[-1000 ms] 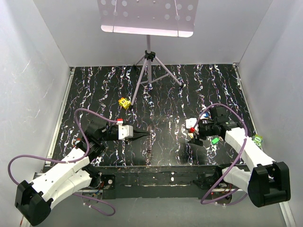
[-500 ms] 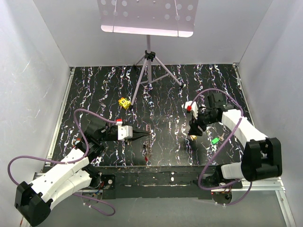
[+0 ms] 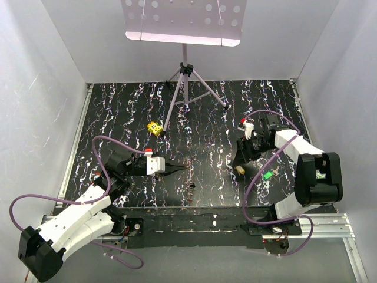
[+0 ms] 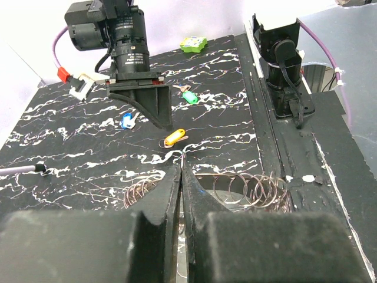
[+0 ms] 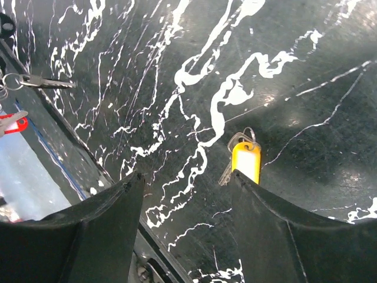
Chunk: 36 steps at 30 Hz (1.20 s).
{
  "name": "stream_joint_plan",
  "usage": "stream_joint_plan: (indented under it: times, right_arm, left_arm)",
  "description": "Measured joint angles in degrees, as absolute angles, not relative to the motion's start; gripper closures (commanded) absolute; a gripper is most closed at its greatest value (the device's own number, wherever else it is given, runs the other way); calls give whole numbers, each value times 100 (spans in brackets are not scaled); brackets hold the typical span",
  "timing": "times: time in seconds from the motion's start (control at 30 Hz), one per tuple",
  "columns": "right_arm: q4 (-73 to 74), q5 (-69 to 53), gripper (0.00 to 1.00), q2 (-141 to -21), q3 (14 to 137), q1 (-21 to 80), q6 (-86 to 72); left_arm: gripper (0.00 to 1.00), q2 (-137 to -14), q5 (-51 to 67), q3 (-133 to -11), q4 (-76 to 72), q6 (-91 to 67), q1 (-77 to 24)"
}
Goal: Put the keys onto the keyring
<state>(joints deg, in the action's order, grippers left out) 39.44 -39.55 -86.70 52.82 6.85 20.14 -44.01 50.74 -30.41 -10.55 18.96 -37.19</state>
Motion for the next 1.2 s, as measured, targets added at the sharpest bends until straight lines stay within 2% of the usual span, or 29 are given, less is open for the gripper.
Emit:
stream_joint_plan:
  times: [0.33, 0.57, 1.2]
  right_arm:
    - [3802, -3815, 43, -9579, 5524, 554, 1511]
    - [3747, -3743, 50, -9727, 5682, 552, 1472]
    - [3758, -3479, 56, -9889, 5800, 805, 1492]
  left_arm:
    - [100, -4405, 5096, -3044, -1026, 1898, -3719]
    - [100, -4416, 5109, -3044, -1024, 1907, -3719]
    - [100, -4421, 5109, -3044, -982, 1916, -3719]
